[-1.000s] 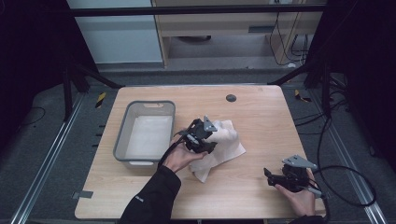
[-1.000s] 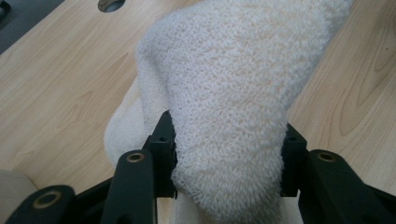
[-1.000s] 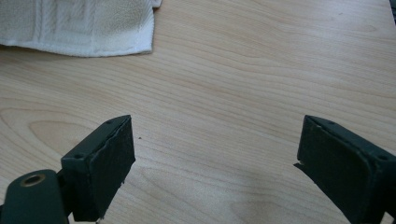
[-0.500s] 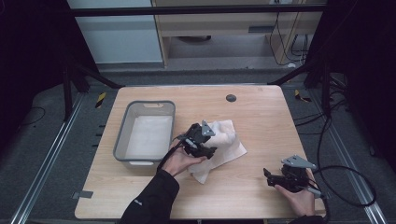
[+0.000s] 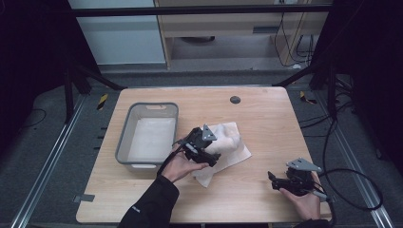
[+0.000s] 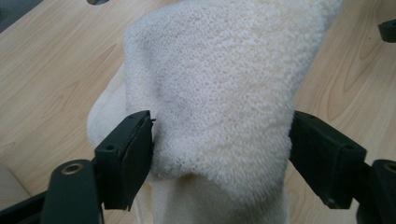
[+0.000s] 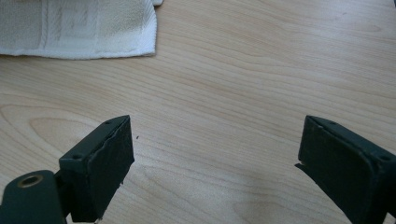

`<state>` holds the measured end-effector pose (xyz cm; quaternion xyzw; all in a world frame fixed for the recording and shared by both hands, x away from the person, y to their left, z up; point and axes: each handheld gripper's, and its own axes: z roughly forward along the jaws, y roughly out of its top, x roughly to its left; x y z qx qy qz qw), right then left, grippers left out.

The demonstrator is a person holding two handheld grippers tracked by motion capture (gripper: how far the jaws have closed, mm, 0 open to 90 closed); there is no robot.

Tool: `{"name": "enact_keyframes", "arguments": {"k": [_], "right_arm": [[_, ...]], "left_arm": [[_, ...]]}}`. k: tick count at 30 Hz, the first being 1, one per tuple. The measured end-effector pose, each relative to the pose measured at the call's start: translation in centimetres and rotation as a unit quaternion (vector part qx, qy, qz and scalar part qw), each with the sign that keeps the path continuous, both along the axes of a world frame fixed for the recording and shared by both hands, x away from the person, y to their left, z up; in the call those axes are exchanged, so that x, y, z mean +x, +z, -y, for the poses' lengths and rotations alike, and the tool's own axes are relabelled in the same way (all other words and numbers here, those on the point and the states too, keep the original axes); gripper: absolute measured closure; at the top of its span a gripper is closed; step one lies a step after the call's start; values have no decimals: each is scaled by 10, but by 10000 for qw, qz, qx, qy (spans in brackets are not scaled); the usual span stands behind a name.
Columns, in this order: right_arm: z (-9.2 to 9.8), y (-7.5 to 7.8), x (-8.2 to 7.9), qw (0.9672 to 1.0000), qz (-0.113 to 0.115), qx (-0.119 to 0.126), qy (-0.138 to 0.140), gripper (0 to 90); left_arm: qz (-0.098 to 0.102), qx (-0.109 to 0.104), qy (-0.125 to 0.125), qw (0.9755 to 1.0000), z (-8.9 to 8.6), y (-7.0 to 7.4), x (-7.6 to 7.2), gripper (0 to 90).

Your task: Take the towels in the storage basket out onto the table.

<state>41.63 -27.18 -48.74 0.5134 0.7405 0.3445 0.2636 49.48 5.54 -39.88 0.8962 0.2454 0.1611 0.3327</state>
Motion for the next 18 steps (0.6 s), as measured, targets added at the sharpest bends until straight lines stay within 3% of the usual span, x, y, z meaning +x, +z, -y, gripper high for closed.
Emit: {"name": "enact_keyframes", "arguments": {"k": [6,18], "right_arm": [[0,0,0,10000,2,8,9,101],[1,0,0,10000,-2,-6,11,97]], "left_arm": [[35,-82,-41,10000,-8,4,-8,228],[161,-580,126,9981,-41,20,-29,224]]}}
